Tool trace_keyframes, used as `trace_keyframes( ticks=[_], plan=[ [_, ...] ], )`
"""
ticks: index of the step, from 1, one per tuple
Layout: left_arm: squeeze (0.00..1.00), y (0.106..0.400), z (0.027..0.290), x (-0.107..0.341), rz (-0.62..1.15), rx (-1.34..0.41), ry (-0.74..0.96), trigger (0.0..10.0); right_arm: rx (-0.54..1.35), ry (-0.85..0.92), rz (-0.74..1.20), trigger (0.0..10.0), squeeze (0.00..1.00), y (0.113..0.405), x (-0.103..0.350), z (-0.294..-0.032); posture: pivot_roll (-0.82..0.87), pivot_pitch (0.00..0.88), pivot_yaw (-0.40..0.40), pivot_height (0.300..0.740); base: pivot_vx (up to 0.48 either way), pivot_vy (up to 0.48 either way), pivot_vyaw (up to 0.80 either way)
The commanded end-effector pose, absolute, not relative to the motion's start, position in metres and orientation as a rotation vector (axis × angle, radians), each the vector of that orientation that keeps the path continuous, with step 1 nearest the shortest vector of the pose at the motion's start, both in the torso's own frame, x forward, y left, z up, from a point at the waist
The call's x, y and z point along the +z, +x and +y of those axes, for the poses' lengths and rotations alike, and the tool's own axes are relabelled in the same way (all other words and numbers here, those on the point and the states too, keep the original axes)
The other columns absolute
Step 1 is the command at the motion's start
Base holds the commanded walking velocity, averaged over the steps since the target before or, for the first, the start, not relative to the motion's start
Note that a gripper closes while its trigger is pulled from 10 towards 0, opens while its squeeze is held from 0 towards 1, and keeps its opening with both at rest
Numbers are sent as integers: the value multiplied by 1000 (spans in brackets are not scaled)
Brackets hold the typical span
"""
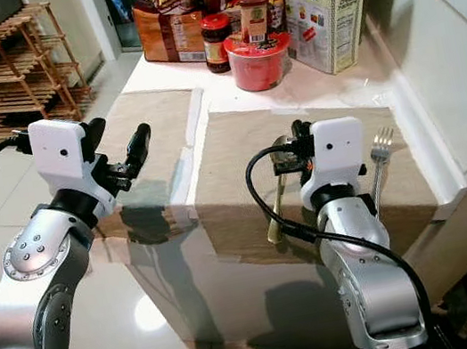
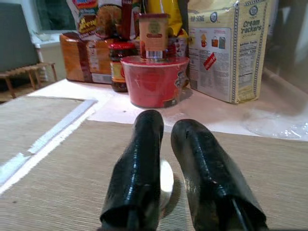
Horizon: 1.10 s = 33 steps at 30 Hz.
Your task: Setting the table
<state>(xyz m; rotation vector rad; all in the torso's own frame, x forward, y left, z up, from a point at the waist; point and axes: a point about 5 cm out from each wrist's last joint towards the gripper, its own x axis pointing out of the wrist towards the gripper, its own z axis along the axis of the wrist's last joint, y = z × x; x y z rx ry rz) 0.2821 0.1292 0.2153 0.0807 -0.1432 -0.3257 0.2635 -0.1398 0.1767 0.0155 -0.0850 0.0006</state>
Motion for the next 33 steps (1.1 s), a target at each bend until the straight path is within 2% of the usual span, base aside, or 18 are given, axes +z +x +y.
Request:
trace_keyframes(
  ticks=[1, 12, 21, 22, 23, 28, 33],
  plan=[
    [0, 285, 128, 217, -149, -333, 95, 10000, 13, 30, -94, 10000, 1000, 260, 179, -138, 96, 0, 34, 740, 0, 0, 0],
    [0, 286, 126, 217, -149, -347, 103, 10000, 27, 39, 29, 10000, 1000, 258, 157, -134, 96, 0, 39, 740, 0, 0, 0],
    [0, 286, 126, 218, -153, -346, 105, 10000, 7, 79, 53, 10000, 1000, 261, 155, -136, 105, 0, 37, 740, 0, 0, 0],
    [0, 286, 126, 219, -153, -346, 106, 10000, -15, 84, 72, 10000, 655, 261, 153, -138, 106, 0, 37, 740, 0, 0, 0],
    [0, 286, 127, 219, -153, -345, 107, 10000, -32, 98, 88, 10000, 0, 262, 150, -140, 106, 0, 38, 740, 0, 0, 0],
    [0, 285, 127, 219, -154, -346, 110, 10000, -55, 180, 159, 10000, 0, 264, 143, -141, 109, 0, 39, 740, 0, 0, 0],
    [0, 285, 127, 219, -154, -345, 111, 10000, -45, 187, 212, 10000, 0, 264, 135, -139, 107, 0, 39, 740, 0, 0, 0]
  ],
)
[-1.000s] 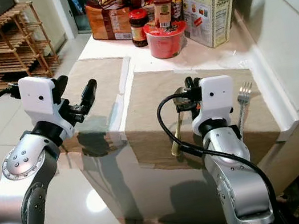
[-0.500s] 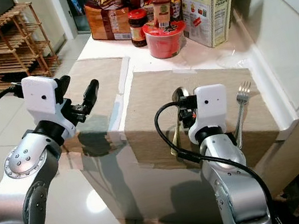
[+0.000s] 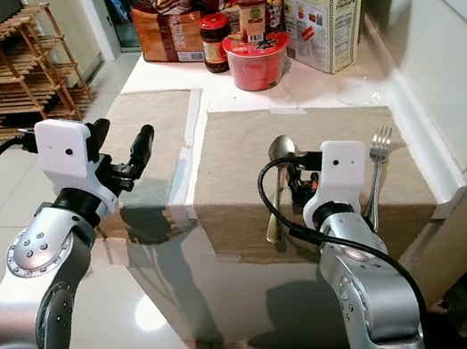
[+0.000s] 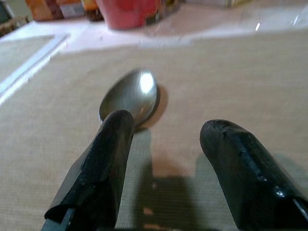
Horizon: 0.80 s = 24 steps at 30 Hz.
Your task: Setting the table
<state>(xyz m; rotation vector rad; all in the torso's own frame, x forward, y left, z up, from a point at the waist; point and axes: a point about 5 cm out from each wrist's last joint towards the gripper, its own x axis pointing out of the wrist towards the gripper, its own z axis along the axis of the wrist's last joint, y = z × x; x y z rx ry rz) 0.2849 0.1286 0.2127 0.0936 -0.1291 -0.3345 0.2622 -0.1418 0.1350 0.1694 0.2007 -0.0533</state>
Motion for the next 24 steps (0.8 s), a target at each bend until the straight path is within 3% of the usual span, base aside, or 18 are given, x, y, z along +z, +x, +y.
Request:
trace_keyframes(
  ticks=[1, 15, 24],
  plan=[
    [0, 285, 127, 219, -154, -346, 110, 10000, -37, 184, 212, 10000, 0, 264, 136, -138, 106, 0, 39, 740, 0, 0, 0],
    [0, 284, 127, 219, -154, -341, 105, 10000, 89, 158, 186, 10000, 0, 263, 144, -122, 110, 0, 35, 740, 0, 0, 0],
    [0, 286, 128, 221, -155, -339, 107, 10000, 64, 143, 223, 10000, 0, 266, 137, -124, 116, 0, 36, 740, 0, 0, 0]
  ],
)
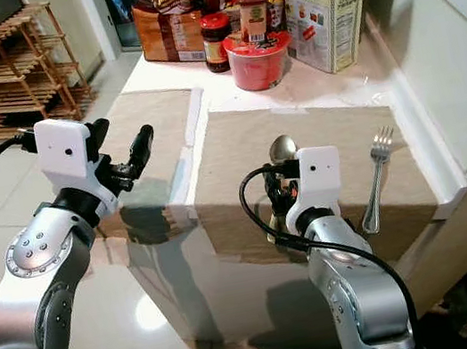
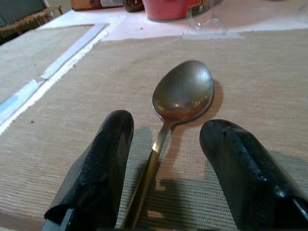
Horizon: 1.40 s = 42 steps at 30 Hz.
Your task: Setting the table
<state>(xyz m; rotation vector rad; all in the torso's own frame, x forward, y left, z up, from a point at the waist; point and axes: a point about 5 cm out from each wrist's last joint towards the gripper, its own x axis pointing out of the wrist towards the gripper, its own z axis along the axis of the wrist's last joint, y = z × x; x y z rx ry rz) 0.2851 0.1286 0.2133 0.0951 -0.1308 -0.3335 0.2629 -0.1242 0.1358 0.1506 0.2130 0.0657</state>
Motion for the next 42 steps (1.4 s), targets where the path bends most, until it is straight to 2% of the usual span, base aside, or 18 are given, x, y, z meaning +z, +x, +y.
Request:
trace_keyframes(
  ticks=[1, 13, 14, 15, 16, 35, 40, 42],
  plan=[
    [0, 286, 128, 221, -155, -339, 108, 10000, 61, 142, 227, 10000, 0, 267, 136, -124, 117, 0, 35, 740, 0, 0, 0],
    [0, 287, 127, 221, -156, -339, 105, 10000, 44, 141, 281, 10000, 0, 269, 129, -127, 114, 0, 29, 740, 0, 0, 0],
    [0, 287, 127, 221, -156, -340, 105, 10000, 42, 145, 279, 3843, 0, 269, 129, -128, 112, 0, 28, 740, 0, 0, 0],
    [0, 287, 126, 221, -156, -341, 105, 10000, 38, 149, 277, 1216, 0, 269, 129, -129, 112, 0, 28, 740, 0, 0, 0],
    [0, 287, 126, 221, -156, -342, 104, 10000, 36, 151, 278, 0, 0, 269, 128, -130, 111, 0, 27, 740, 0, 0, 0],
    [0, 289, 116, 213, -108, -372, 64, 10000, 34, 167, 281, 0, 0, 265, 129, -135, 81, 0, 49, 740, 0, 0, 0],
    [0, 293, 110, 211, -104, -389, 51, 10000, 20, 143, 225, 0, 0, 266, 137, -138, 45, 0, 61, 740, 0, 0, 0],
    [0, 294, 105, 210, -104, -397, 35, 10000, 7, 67, 81, 0, 0, 269, 160, -143, 32, 0, 60, 740, 0, 0, 0]
  ],
)
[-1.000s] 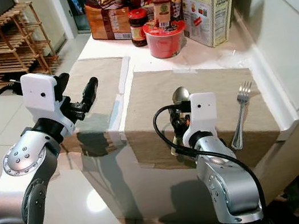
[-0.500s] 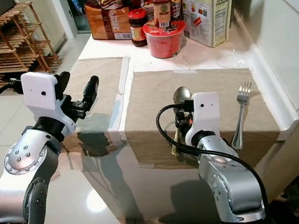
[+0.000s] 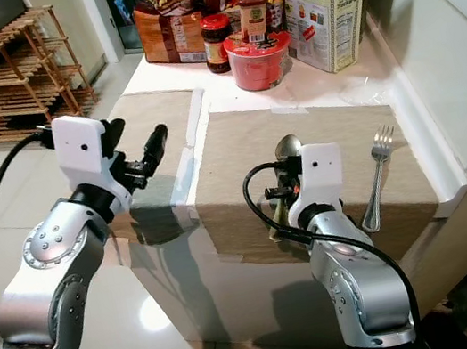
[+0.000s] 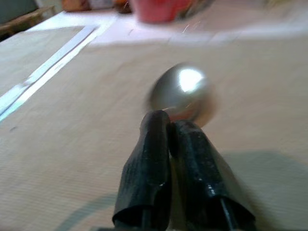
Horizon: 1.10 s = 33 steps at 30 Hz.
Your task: Setting the table
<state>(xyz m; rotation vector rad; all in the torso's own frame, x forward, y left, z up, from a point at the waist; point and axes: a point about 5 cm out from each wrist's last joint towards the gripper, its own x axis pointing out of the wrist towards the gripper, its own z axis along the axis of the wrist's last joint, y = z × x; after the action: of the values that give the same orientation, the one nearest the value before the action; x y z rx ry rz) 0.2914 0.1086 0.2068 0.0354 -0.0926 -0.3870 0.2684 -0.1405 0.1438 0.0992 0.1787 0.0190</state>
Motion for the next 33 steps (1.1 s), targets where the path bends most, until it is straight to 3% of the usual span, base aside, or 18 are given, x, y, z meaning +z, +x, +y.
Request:
trace_keyframes(
  ticks=[1, 8, 15, 16, 33],
  plan=[
    [0, 294, 104, 210, -104, -398, 33, 10000, 7, 47, 48, 0, 0, 270, 166, -144, 31, 0, 60, 740, 0, 0, 0],
    [0, 295, 104, 209, -105, -393, 28, 10000, 32, -29, -115, 0, 0, 271, 193, -143, 35, 0, 54, 740, 0, 0, 0],
    [0, 296, 105, 210, -110, -385, 34, 10000, 27, -52, -114, 0, 0, 271, 189, -142, 43, 0, 53, 740, 0, 0, 0],
    [0, 296, 106, 210, -111, -383, 37, 10000, 29, -52, -103, 10000, 1000, 269, 186, -142, 46, 0, 54, 740, 0, 0, 0],
    [0, 295, 106, 208, -108, -394, 54, 10000, -13, 72, 33, 10000, 1000, 252, 158, -143, 34, 0, 62, 740, 0, 0, 0]
  ],
)
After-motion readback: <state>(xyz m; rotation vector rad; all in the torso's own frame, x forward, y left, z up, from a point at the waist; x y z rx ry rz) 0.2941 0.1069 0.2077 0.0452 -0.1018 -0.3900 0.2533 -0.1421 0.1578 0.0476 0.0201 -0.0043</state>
